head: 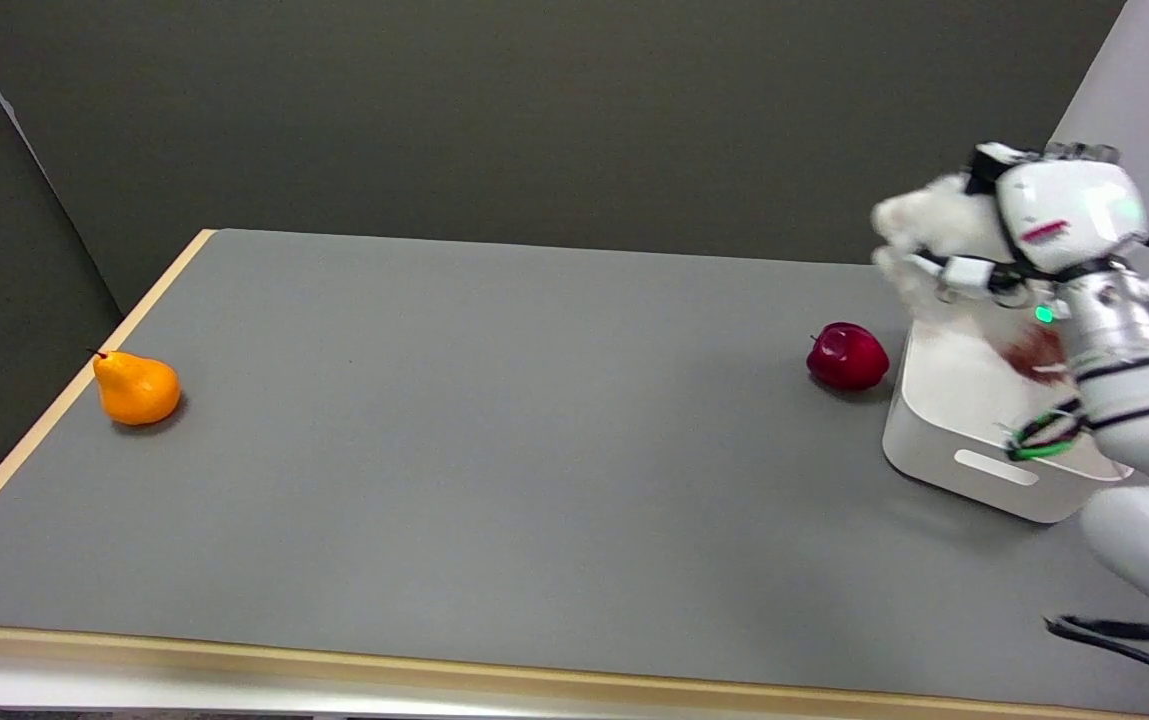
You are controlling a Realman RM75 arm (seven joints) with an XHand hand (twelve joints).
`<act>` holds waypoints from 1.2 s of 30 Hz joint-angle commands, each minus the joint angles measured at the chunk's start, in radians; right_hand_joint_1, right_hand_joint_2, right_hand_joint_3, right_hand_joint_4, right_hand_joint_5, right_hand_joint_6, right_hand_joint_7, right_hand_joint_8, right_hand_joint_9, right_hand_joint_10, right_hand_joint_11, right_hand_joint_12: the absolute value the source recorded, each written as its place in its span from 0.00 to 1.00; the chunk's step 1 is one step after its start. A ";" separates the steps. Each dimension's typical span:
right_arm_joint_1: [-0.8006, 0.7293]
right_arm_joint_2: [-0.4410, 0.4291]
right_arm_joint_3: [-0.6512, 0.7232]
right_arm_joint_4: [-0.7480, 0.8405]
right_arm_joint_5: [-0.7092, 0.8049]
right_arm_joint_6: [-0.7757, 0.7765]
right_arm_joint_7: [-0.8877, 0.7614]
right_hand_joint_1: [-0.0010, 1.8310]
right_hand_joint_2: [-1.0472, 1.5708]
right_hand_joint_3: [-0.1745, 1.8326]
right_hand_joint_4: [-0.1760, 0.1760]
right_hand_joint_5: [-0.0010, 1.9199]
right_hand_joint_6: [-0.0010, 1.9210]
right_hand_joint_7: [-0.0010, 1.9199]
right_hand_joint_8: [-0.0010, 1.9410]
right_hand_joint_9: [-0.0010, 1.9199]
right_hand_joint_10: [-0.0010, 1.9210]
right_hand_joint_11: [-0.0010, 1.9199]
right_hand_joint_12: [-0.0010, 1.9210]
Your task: Place the plush toy into the white box.
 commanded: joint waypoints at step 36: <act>-0.044 0.118 -0.247 -0.368 0.062 0.590 0.424 0.14 0.62 0.55 0.65 0.08 0.22 0.09 0.16 0.03 0.34 0.00 0.60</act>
